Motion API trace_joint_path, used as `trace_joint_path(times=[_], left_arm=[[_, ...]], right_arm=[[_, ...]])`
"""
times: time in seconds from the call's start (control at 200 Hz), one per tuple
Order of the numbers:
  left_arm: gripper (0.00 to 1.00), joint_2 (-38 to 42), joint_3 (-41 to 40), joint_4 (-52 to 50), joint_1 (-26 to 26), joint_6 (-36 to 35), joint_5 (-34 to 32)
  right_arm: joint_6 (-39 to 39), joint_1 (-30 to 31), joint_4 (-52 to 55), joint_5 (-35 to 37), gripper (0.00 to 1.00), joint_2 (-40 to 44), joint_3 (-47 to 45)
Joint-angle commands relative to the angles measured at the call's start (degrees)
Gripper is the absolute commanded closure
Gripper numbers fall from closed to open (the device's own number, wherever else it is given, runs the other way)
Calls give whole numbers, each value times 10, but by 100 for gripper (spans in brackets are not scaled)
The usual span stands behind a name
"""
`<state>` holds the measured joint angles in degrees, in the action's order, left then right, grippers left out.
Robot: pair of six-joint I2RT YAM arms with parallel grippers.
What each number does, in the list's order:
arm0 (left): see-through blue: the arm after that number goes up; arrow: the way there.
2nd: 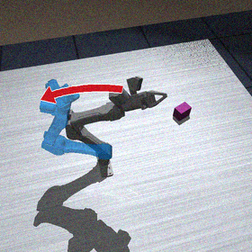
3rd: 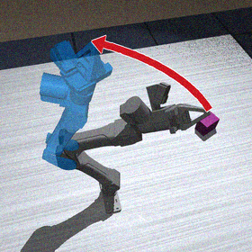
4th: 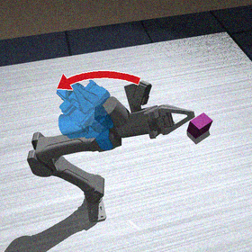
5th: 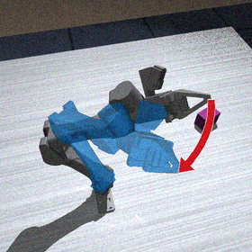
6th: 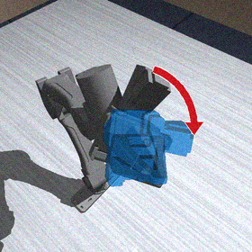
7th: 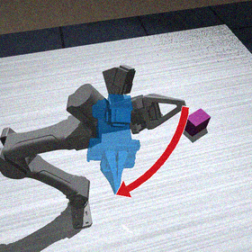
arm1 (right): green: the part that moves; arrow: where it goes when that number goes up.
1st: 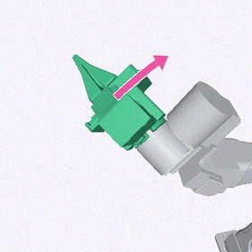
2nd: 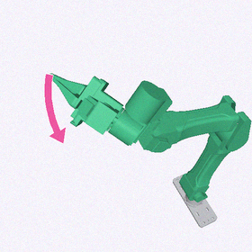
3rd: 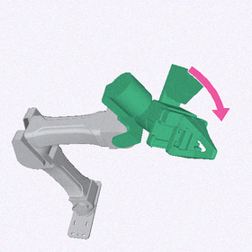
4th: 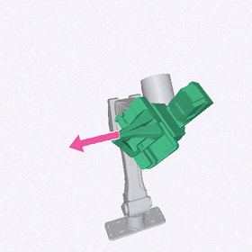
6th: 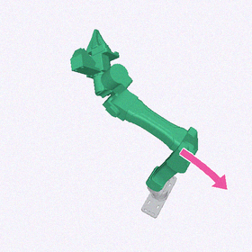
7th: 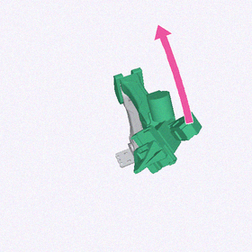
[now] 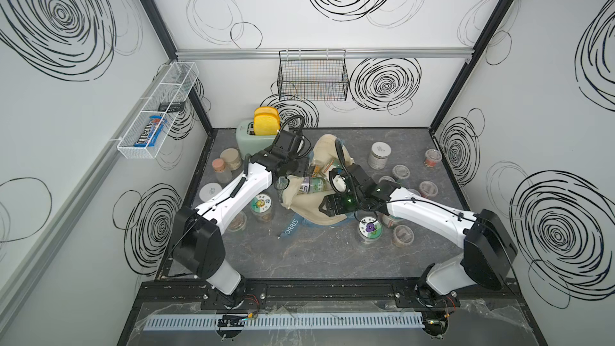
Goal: Take out the seed jars from the canvas bag
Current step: Adjust the canvas bag at the center of the board.
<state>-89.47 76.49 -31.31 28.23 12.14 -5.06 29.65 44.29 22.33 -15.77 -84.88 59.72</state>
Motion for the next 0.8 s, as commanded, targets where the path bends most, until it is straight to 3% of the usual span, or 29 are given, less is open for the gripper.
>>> trace_joint_path(times=[0.0, 0.105, 0.27, 0.475, 0.795], left_arm=[[55, 41, -36, 58, 18, 17, -19], [77, 79, -67, 81, 32, 30, -18], [87, 93, -84, 87, 34, 39, -17], [90, 86, -76, 87, 30, 50, -10], [95, 90, -84, 91, 28, 60, -12]], right_arm=[[29, -14, -24, 8, 24, 26, -6], [43, -25, -47, 5, 25, 31, 6], [68, -29, -117, 17, 34, 23, 29], [88, -43, -216, 55, 34, -32, 45], [99, -70, -204, 113, 34, -160, 145]])
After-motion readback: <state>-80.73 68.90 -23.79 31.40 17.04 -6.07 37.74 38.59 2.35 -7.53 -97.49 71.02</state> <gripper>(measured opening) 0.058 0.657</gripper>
